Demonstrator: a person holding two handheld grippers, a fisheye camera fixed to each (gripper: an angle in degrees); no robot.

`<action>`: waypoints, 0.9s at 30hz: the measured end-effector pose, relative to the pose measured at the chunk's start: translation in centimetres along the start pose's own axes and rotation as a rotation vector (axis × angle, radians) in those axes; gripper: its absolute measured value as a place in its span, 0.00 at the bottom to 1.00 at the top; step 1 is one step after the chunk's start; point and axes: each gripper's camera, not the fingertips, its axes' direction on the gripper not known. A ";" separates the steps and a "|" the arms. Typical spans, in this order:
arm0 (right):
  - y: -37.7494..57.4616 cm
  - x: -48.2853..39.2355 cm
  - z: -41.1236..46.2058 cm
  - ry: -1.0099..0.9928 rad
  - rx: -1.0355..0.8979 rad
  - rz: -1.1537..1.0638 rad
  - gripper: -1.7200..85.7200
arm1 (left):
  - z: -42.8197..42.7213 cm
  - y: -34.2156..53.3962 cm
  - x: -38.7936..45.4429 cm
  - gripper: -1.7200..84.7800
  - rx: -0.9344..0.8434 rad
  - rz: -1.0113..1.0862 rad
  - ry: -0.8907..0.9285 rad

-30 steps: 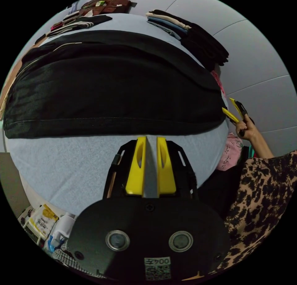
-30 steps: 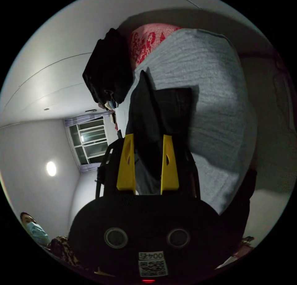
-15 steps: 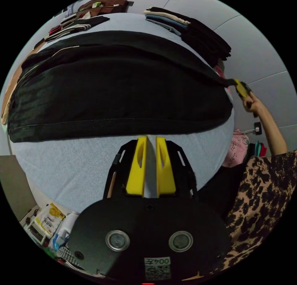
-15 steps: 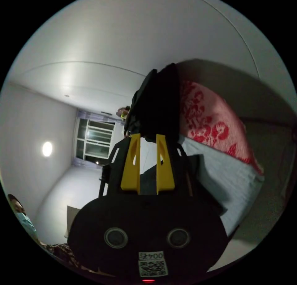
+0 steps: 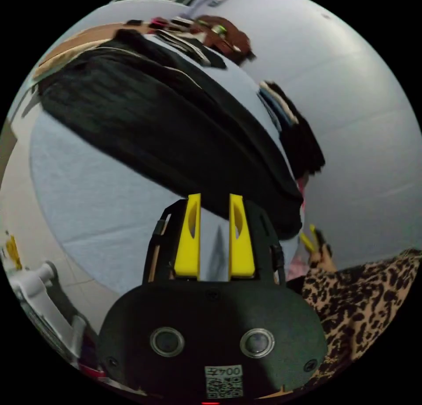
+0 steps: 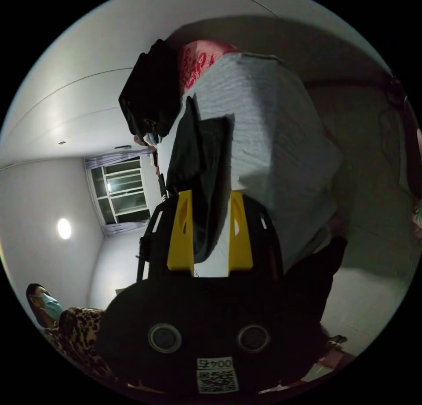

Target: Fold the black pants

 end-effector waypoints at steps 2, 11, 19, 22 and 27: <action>0.3 0.1 0.1 0.022 0.019 -0.012 0.16 | -1.9 -2.1 -2.7 0.14 0.074 -0.093 0.015; 1.4 0.7 1.9 0.075 0.046 -0.025 0.14 | -6.4 -11.6 -12.2 0.17 0.181 -0.309 -0.017; 3.8 1.2 4.0 -0.012 0.114 0.056 0.16 | -6.3 -17.4 -16.5 0.18 0.140 -0.357 0.100; 5.7 1.6 3.9 -0.017 0.144 0.084 0.17 | -6.7 -19.1 -16.9 0.17 0.130 -0.331 0.143; 7.5 2.1 3.3 0.019 0.230 0.095 0.16 | -7.9 -21.1 -17.4 0.15 0.091 -0.310 0.110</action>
